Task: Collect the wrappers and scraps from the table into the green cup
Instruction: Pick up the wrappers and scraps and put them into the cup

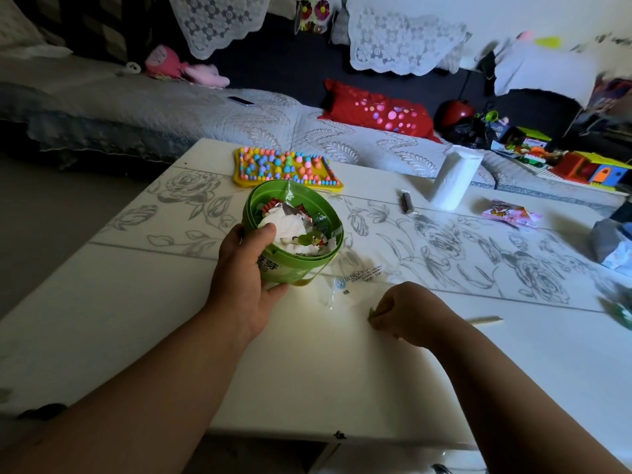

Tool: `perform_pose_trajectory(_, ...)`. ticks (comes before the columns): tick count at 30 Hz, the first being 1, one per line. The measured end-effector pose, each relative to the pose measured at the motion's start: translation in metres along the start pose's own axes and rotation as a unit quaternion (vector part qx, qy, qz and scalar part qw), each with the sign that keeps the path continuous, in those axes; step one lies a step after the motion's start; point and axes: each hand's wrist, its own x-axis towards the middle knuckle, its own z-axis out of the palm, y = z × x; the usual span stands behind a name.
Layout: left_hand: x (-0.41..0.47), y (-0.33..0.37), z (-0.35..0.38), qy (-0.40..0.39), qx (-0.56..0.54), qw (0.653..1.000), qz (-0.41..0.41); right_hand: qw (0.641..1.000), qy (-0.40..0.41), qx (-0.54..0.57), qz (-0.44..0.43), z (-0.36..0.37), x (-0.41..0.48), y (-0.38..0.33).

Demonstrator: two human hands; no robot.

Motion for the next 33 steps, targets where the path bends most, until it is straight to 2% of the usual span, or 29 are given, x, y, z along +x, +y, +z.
perform_pose_trajectory(5, 0.000, -0.001, 0.000, -0.001, 0.002, 1.000, -0.001, 0.999, 0.025, -0.027, -0.026, 0.005, -0.001, 0.001)
perform_pose_trajectory(9, 0.000, -0.001, 0.000, 0.000, 0.000, 1.000, -0.003, 0.999, 0.002, -0.017, -0.027, 0.000, -0.001, 0.003)
perform_pose_trajectory(15, 0.001, 0.000, 0.000, 0.000, -0.001, 1.000, -0.006, 0.998, -0.019, 0.050, -0.015, -0.006, -0.008, 0.002)
perform_pose_trajectory(17, 0.002, 0.001, 0.001, -0.003, -0.001, 1.000, -0.008, 0.991, 0.046, 0.125, -0.027, -0.016, -0.011, -0.003)
perform_pose_trajectory(20, 0.002, 0.002, 0.002, -0.003, -0.002, 1.000, -0.012, 0.938, 0.183, 0.286, -0.069, -0.045, -0.019, -0.024)
perform_pose_trajectory(22, 0.002, 0.003, 0.003, 0.000, -0.013, 1.000, -0.017, 0.921, 0.182, 0.325, -0.111, -0.062, -0.022, -0.053)
perform_pose_trajectory(26, 0.002, 0.004, 0.005, 0.004, -0.014, 0.999, -0.029, 0.948, 0.163, 0.207, -0.181, -0.069, -0.011, -0.114)
perform_pose_trajectory(30, 0.004, 0.002, 0.004, 0.003, -0.016, 0.999, -0.033, 0.977, 0.065, 0.063, -0.191, -0.066, -0.003, -0.147)
perform_pose_trajectory(33, 0.004, 0.002, 0.003, 0.004, -0.019, 0.999, -0.035, 0.980, 0.096, -0.021, -0.173, -0.068, 0.003, -0.146)
